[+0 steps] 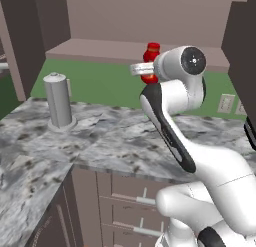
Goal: Move the ketchup and mayonnaise from the cabinet to the dining counter.
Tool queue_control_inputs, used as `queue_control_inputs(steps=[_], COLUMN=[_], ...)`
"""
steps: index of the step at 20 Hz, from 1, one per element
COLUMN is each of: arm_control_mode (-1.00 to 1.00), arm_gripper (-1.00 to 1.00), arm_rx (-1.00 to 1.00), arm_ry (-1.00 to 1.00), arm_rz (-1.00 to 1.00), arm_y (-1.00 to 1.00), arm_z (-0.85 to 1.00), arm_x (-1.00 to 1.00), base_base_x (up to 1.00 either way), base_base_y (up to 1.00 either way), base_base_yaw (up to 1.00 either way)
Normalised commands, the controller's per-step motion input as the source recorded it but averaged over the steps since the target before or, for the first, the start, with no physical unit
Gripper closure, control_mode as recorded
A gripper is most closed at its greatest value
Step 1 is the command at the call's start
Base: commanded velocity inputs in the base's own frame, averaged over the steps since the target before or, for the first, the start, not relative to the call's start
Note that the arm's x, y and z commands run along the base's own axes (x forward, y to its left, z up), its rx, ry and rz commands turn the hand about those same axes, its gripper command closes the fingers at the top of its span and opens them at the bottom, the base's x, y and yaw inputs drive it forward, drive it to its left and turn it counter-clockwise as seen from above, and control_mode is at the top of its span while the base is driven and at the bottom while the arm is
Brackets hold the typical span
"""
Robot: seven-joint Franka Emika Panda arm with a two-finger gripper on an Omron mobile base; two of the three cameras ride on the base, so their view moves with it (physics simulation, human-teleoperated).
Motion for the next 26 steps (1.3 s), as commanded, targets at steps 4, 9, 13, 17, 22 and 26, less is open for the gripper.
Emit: queue_control_inputs(steps=[4,9,13,17,22,26], arm_control_mode=[-1.00,-1.00,-1.00,-1.00,-1.00,-1.00], arm_gripper=[1.00,1.00,1.00,1.00,1.00,1.00], arm_rx=[0.00,0.00,0.00,0.00,0.00,0.00], arm_ry=[0.00,0.00,0.00,0.00,0.00,0.01], arm_rz=[0.00,0.00,0.00,0.00,0.00,0.01], arm_y=[-0.11,-0.05,-0.06,-0.14,-0.03,0.00], arm_z=[-0.03,-0.22,-0.24,-0.11,-0.07,-0.01], arm_x=[-0.82,-0.71,-0.59,-0.40,-0.13,-0.01], base_base_x=[0.00,0.00,0.00,0.00,0.00,0.00], base_base_y=[0.00,0.00,0.00,0.00,0.00,0.00], base_base_yaw=[0.00,0.00,0.00,0.00,0.00,0.00])
